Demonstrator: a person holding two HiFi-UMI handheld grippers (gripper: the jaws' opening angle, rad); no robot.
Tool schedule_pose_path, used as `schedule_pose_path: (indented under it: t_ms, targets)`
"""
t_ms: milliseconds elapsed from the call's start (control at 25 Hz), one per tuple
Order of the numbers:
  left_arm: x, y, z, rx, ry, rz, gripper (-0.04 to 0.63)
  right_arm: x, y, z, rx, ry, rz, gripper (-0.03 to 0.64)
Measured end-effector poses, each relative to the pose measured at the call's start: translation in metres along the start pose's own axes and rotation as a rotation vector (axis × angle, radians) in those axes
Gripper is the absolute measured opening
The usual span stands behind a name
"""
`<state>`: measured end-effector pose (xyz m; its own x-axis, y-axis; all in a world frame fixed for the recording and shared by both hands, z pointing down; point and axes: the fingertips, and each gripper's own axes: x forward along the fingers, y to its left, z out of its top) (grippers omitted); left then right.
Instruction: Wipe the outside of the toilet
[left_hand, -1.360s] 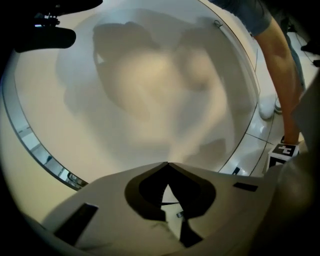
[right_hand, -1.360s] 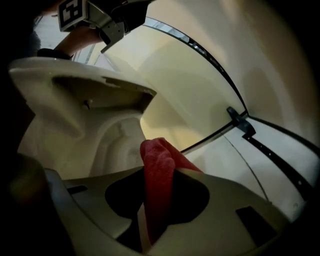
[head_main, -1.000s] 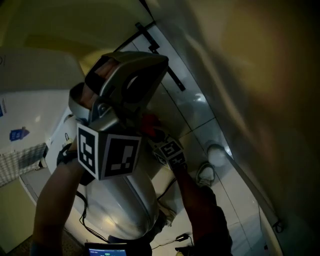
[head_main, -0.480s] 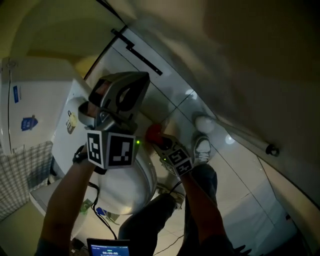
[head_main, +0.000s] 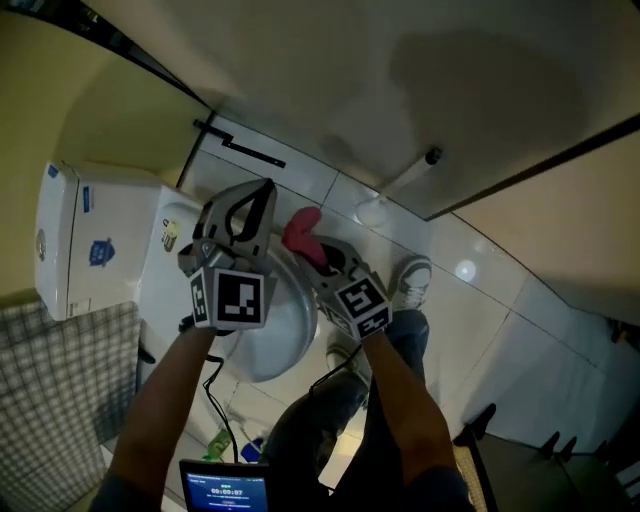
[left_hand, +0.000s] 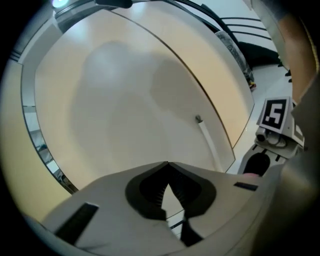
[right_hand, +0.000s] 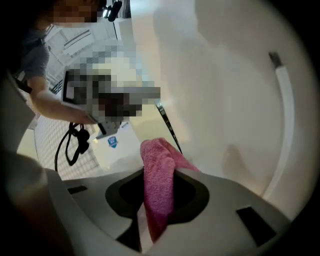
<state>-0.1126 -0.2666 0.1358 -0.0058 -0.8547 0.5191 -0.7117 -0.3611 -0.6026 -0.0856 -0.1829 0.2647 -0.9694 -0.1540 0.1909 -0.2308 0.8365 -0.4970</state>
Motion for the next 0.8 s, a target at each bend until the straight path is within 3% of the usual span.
schedule_pose_path:
  t_ms: [200,360,640,800]
  targets:
    - [-0.046,-0.063,0.023,-0.035,0.025,-0.102,0.017,-0.074,0.042,0.043,0.015,-0.114,-0.061,0.084]
    - [-0.072,-0.129,0.044,-0.09,0.033,-0.167,0.017,-0.136,0.059,0.042,0.059,-0.16,-0.109,0.084]
    - [-0.109,-0.263,0.049,-0.24,0.053,-0.242,0.017,-0.231,0.064,-0.038,0.148,-0.169,-0.185,0.084]
    - [-0.138,-0.347,0.004,-0.409,0.099,-0.281,0.017,-0.255,0.069,-0.117,0.207,-0.114,-0.228,0.084]
